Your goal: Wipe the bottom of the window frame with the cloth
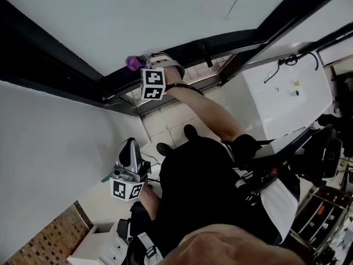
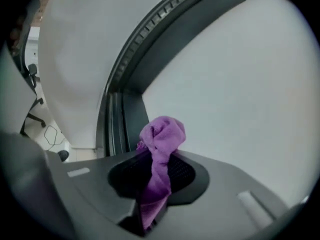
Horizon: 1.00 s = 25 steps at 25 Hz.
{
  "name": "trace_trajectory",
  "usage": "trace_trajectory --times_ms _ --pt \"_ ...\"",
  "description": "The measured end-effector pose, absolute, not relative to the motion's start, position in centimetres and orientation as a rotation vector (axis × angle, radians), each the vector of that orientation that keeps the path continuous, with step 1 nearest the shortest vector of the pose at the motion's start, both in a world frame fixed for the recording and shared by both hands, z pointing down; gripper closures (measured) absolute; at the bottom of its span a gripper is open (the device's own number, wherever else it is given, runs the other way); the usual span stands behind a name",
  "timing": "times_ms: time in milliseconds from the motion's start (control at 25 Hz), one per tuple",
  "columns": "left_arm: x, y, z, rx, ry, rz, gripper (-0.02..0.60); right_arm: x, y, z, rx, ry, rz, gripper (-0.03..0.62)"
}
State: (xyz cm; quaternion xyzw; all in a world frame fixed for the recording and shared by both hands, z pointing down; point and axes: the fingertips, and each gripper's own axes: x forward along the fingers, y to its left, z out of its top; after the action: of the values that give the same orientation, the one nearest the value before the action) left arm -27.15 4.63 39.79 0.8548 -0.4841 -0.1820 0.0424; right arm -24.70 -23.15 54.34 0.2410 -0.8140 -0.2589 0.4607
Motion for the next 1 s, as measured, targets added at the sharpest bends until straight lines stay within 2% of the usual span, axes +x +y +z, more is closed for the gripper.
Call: trace_trajectory --times_ms 200,400,480,640,800,880,1000 --pt "-25.1 2.3 40.1 2.669 -1.352 -0.559 0.581 -12.0 -26.8 55.1 0.694 -1.638 -0.648 0.523" --pt "-22.4 1.7 39.5 2.727 -1.260 -0.562 0.581 -10.7 -27.2 55.3 0.657 -1.506 -0.685 0.523" --pt "-22.5 2.2 39.4 2.732 -1.261 -0.559 0.581 -13.5 -25.2 53.6 0.677 -1.711 -0.613 0.522" --pt "-23.9 3.0 39.5 2.703 -1.321 -0.550 0.581 -26.9 -19.4 49.2 0.526 -2.338 -0.453 0.522" --pt "-26.1 4.3 39.6 2.662 -1.431 -0.542 0.581 -37.1 -19.1 52.0 0.419 -2.382 -0.446 0.520" --pt "-27.8 5.1 39.8 2.634 -1.489 -0.543 0.581 -39.2 -19.7 53.7 0.424 -2.354 -0.449 0.522" --pt "-28.7 5.5 39.8 2.610 -1.518 -0.538 0.581 -38.2 -19.6 53.9 0.419 -2.306 -0.529 0.522"
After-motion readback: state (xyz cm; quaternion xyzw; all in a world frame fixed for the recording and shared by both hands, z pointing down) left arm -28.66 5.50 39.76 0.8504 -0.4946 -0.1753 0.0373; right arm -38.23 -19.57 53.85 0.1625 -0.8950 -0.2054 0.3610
